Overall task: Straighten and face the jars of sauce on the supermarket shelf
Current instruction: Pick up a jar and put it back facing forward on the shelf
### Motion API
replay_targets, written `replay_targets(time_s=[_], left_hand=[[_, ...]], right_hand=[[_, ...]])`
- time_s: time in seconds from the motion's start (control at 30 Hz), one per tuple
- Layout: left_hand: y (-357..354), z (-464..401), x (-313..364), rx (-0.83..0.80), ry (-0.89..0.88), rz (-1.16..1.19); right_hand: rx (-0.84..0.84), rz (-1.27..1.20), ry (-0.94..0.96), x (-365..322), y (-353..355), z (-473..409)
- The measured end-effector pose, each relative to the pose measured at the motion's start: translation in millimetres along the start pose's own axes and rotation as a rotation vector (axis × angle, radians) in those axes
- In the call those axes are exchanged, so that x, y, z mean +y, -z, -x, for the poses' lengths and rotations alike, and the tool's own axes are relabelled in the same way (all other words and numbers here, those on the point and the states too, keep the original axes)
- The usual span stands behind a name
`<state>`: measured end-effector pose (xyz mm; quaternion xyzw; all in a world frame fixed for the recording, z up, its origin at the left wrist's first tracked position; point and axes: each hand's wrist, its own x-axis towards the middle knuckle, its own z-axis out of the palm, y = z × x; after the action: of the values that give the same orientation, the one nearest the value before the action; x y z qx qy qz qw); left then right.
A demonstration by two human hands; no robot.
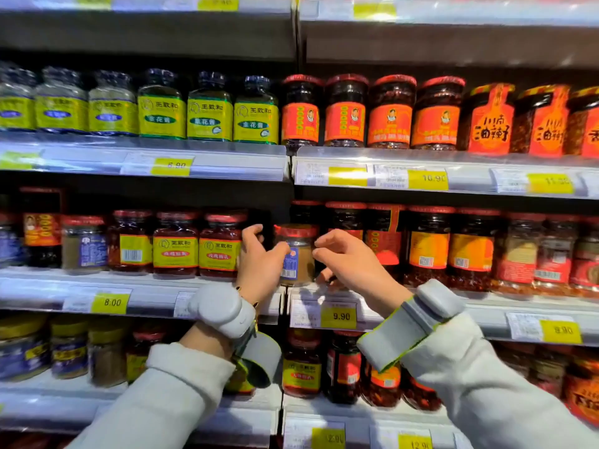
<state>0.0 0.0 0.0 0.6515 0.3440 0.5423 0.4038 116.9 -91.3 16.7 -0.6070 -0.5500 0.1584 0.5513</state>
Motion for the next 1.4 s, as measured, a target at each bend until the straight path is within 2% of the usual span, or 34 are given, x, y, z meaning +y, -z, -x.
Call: replay_targets(time_s=[0.07, 0.23, 0.37, 0.67, 0.97, 1.13, 1.4], left_hand=[[0.1, -2.9, -1.9, -0.025, -0.021, -0.151], [-4.1, -9.8, -4.3, -0.095, -0.064, -0.36], [-6.2, -17.2, -4.3, -0.199, -0.093, -0.46], [-2.6, -32.5, -8.3, -0.304, -0.141, -0.52], [-1.7, -43.0, -17.6, -0.384, -0.17, -0.497], [-0.4, -36.8, -15.4, -0.354, -0.198, -0.507], [4.0, -30.6, -16.3, -0.246, -0.221, -0.428]], right_hand=[[0.02, 0.1, 0.024, 2.2, -2.7, -6.6], [0.035, 0.302, 0.039, 6.0, -10.0, -14.2], [0.023, 0.333, 0.014, 4.1, -19.6, -17.0], [0.152, 0.109, -0.068, 5.5, -28.0, -11.1], [0.409, 0.065, -0.075, 8.7, -53.6, -3.1], [0.485, 0.118, -0.073, 11.8, -55.2, -3.7], [0.469, 0.016, -0.061, 5.5, -60.4, 1.6]])
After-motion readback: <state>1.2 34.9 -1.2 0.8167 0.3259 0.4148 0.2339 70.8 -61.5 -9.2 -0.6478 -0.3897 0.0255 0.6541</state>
